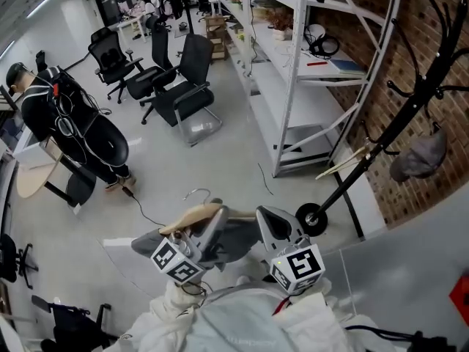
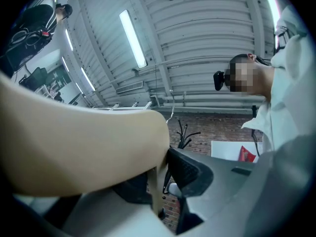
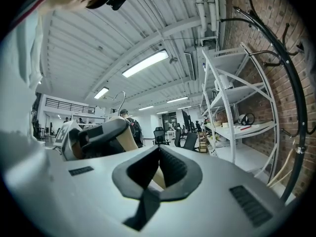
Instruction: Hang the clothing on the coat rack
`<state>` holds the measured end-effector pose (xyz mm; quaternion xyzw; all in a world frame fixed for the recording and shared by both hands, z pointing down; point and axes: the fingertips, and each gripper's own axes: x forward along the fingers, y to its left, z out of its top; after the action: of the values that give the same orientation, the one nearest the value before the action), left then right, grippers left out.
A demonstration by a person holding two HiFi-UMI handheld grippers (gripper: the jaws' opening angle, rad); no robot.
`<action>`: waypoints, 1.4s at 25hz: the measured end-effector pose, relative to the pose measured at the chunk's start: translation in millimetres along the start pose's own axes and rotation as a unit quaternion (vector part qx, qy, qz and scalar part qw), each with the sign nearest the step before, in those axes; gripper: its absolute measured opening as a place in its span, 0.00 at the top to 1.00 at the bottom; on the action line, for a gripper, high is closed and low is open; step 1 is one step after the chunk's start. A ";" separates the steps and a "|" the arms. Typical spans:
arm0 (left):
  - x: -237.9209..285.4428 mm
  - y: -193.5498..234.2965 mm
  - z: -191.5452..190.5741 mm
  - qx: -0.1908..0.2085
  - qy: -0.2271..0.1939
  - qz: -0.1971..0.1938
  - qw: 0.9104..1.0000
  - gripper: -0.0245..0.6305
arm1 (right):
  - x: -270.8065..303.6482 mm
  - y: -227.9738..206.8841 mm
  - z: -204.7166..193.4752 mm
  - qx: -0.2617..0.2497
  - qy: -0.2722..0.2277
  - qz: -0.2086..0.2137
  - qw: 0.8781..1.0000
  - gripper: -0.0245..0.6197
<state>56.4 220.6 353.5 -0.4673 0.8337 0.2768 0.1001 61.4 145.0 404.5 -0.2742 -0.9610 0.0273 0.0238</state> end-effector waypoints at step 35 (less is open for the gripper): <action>270.5 162.0 -73.4 -0.050 0.048 -0.091 0.993 0.81 | 139.4 -282.7 20.0 0.003 -0.016 -0.103 0.995 0.92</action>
<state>-219.0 50.6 358.7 -0.5586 0.7764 0.2853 0.0613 -206.7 -21.8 407.5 -0.1729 -0.9843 0.0321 0.0124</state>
